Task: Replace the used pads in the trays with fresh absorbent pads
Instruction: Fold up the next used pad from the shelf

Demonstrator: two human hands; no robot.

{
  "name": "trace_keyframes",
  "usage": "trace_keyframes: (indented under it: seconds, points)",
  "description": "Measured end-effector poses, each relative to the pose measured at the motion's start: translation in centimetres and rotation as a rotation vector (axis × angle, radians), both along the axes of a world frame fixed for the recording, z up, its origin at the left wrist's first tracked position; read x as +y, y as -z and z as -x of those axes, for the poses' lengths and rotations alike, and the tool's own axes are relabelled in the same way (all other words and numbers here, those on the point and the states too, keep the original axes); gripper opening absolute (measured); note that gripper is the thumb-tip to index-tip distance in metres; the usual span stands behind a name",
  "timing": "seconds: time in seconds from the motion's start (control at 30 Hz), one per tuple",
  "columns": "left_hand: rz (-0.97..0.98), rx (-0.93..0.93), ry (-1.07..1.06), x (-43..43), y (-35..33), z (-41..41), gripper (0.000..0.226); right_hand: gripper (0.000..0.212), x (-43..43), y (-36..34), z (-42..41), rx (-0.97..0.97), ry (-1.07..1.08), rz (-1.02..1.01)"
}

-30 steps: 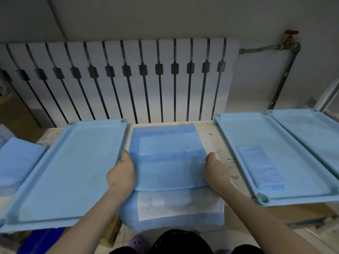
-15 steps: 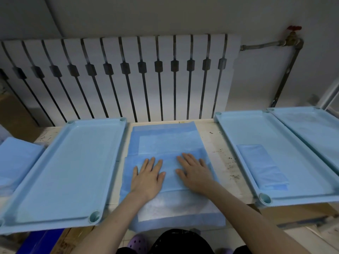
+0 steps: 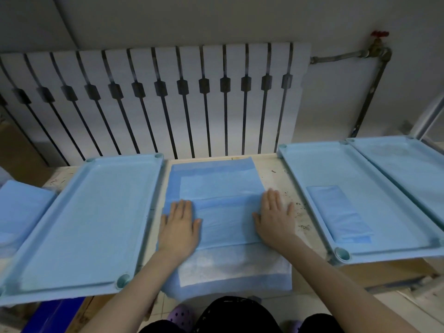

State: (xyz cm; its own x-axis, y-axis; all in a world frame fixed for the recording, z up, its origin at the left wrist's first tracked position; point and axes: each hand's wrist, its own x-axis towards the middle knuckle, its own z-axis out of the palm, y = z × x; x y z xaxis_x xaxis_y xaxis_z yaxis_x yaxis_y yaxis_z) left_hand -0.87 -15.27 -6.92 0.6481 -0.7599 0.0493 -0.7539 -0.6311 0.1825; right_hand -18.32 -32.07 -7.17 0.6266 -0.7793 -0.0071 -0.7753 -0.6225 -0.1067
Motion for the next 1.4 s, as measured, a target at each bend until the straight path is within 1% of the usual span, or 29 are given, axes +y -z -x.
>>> trace_keyframes:
  seconds: [0.07, 0.1, 0.13, 0.2, 0.23, 0.3, 0.37, 0.43, 0.47, 0.53, 0.57, 0.63, 0.7, 0.77, 0.83, 0.87, 0.9, 0.93, 1.03, 1.1, 1.2, 1.3, 1.33, 1.37, 1.4]
  points:
    - [-0.017, 0.081, 0.190, -0.6, -0.4, 1.7, 0.094, 0.059, 0.6, 0.1, -0.1, -0.010, -0.156, -0.038]
    - [-0.058, 0.116, 0.241, -0.7, -0.3, 2.2, 0.096, 0.057, 0.7, 0.3, 0.0, 0.000, -0.174, -0.083]
    - [-0.102, 0.130, 0.263, -0.7, 0.0, 2.4, 0.092, 0.057, 0.7, 0.5, 0.2, 0.007, -0.149, -0.121]
    - [-0.162, 0.131, 0.230, -0.1, 0.5, 1.7, 0.071, 0.060, 0.2, 0.5, 1.1, 0.010, -0.057, -0.156]
    - [-0.174, 0.131, 0.196, 0.3, 0.5, 1.1, 0.064, 0.061, 0.0, 0.4, 1.5, 0.019, -0.025, -0.163]
    - [-0.205, 0.137, 0.113, 1.1, 0.1, -0.2, 0.062, 0.062, -0.4, 0.1, 2.3, 0.036, 0.013, -0.151]
    - [-0.228, 0.133, 0.023, 1.1, -0.7, -1.2, 0.063, 0.059, -0.7, -0.2, 2.5, 0.032, 0.026, -0.075]
    - [-0.191, 0.037, 0.005, 0.6, -1.4, -1.2, 0.060, 0.056, -0.6, -0.6, 2.3, -0.026, -0.040, -0.045]
    - [-0.150, -0.006, 0.039, 0.1, -1.6, -0.8, 0.057, 0.055, -0.6, -0.7, 2.1, -0.057, -0.112, -0.070]
    - [-0.089, 0.014, 0.157, -0.9, -2.0, -0.1, 0.055, 0.052, -0.4, -0.5, 1.8, -0.053, -0.248, -0.123]
    - [-0.092, 0.051, 0.213, -1.4, -2.1, 0.1, 0.056, 0.052, -0.5, -0.4, 1.8, -0.033, -0.268, -0.130]
    - [-0.139, 0.095, 0.278, -2.1, -1.8, -0.1, 0.057, 0.053, -1.4, -0.1, 1.9, -0.023, -0.192, -0.117]
    - [-0.176, 0.129, 0.244, -2.2, -1.2, -1.1, 0.057, 0.049, -2.6, -0.2, 2.1, -0.020, -0.102, -0.076]
    - [-0.184, 0.132, 0.163, -2.1, -0.9, -2.2, 0.056, 0.036, -4.1, -0.5, 1.8, -0.049, -0.057, -0.038]
    - [-0.193, 0.055, 0.111, -2.5, -1.3, -3.3, 0.048, 0.024, -5.6, -1.0, 0.7, -0.171, -0.007, -0.048]
    - [-0.193, 0.017, 0.104, -2.9, -1.6, -3.6, 0.042, 0.025, -6.4, -1.3, 0.0, -0.243, 0.014, -0.090]
    - [-0.171, 0.000, 0.111, -3.3, -1.9, -3.9, 0.038, 0.030, -7.1, -1.6, -1.0, -0.308, 0.034, -0.149]
    - [-0.133, 0.002, 0.138, -3.8, -2.1, -4.0, 0.039, 0.036, -7.8, -2.0, -2.0, -0.359, 0.053, -0.206]
    - [-0.012, 0.054, 0.286, -5.5, -2.2, -3.8, 0.048, 0.041, -10.1, -2.5, -5.5, -0.415, 0.114, -0.322]
    - [-0.017, 0.096, 0.323, -6.4, -2.0, -3.8, 0.047, 0.040, -11.4, -2.6, -7.2, -0.434, 0.161, -0.388]
    - [-0.045, 0.162, 0.315, -7.2, -1.5, -4.6, 0.039, 0.039, -12.8, -2.4, -8.9, -0.479, 0.209, -0.399]
    - [-0.026, 0.161, 0.301, -7.6, -1.8, -5.4, 0.029, 0.038, -13.8, -2.2, -9.6, -0.506, 0.231, -0.368]
    - [-0.010, 0.157, 0.294, -7.8, -2.0, -5.6, 0.026, 0.036, -14.0, -2.2, -9.8, -0.516, 0.223, -0.369]
    - [0.005, 0.151, 0.280, -7.8, -2.2, -5.7, 0.024, 0.028, -14.1, -2.4, -10.1, -0.538, 0.204, -0.374]
    - [0.021, 0.148, 0.260, -7.9, -2.4, -5.8, 0.024, 0.014, -14.2, -2.6, -10.3, -0.574, 0.174, -0.384]
